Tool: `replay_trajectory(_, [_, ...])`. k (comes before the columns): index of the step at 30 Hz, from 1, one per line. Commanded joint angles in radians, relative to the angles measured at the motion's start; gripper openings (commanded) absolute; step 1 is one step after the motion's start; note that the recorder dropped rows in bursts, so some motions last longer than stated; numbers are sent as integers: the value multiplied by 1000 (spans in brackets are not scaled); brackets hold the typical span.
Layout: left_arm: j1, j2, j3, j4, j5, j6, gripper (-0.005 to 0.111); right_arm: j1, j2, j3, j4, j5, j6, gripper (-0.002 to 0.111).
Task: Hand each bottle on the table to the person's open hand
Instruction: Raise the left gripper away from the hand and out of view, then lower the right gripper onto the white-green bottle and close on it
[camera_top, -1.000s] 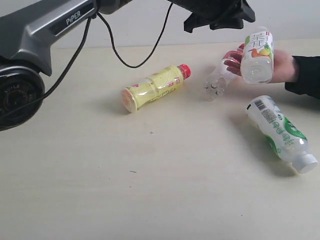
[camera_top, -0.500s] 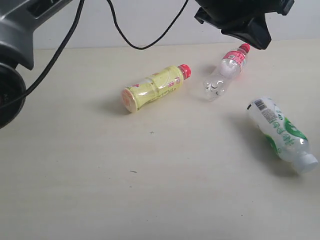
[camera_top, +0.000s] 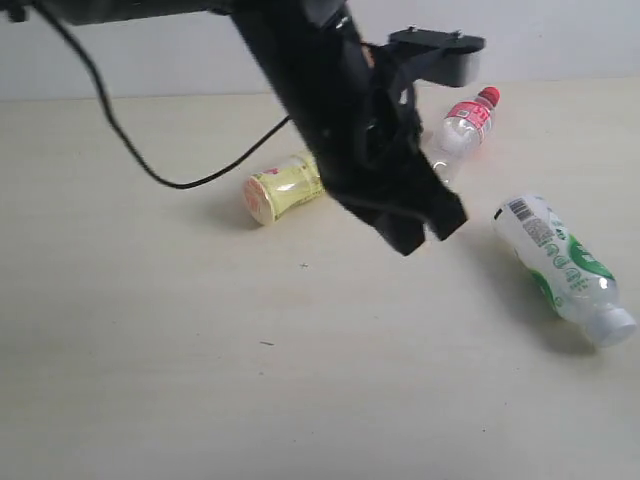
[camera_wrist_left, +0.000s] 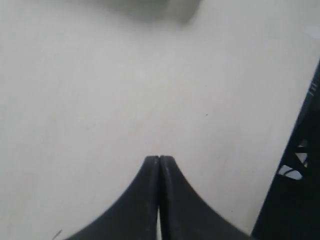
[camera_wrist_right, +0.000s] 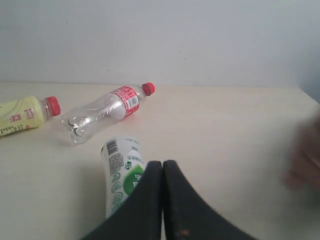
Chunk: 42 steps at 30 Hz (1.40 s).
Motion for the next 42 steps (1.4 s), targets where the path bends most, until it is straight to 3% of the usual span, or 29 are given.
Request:
replay_trajectory(1, [24, -226, 282, -5, -268, 6, 0, -4, -6, 5, -6, -12, -1, 0])
replay_trajectory(5, [24, -587, 763, -96, -735, 6, 0, -4, -6, 5, -6, -12, -1, 0])
replay_trajectory(9, [24, -994, 1196, -136, -1084, -33, 0, -4, -6, 5, -6, -12, -1, 0])
replay_trajectory(14, [24, -1340, 1417, -136, -1234, -43, 0, -4, -6, 5, -6, -12, -1, 0])
replay_trajectory(20, [24, -1622, 1543, -127, -1234, -46, 0, -4, -6, 5, -39, -96, -13, 0])
replay_trajectory(25, [24, -1734, 1589, -127, -1222, -46, 0, -4, -6, 5, 9, -232, 10, 0])
replay_trajectory(33, [24, -1768, 1597, -127, -1218, -46, 0, -4, -6, 5, 29, -327, 58, 0])
replay_trajectory(36, [24, -1768, 1597, -127, -1218, -46, 0, -4, -6, 5, 54, -356, 146, 0])
replay_trajectory(42, [24, -1768, 1597, -127, -1218, -46, 0, -4, -6, 5, 53, -580, 439, 0])
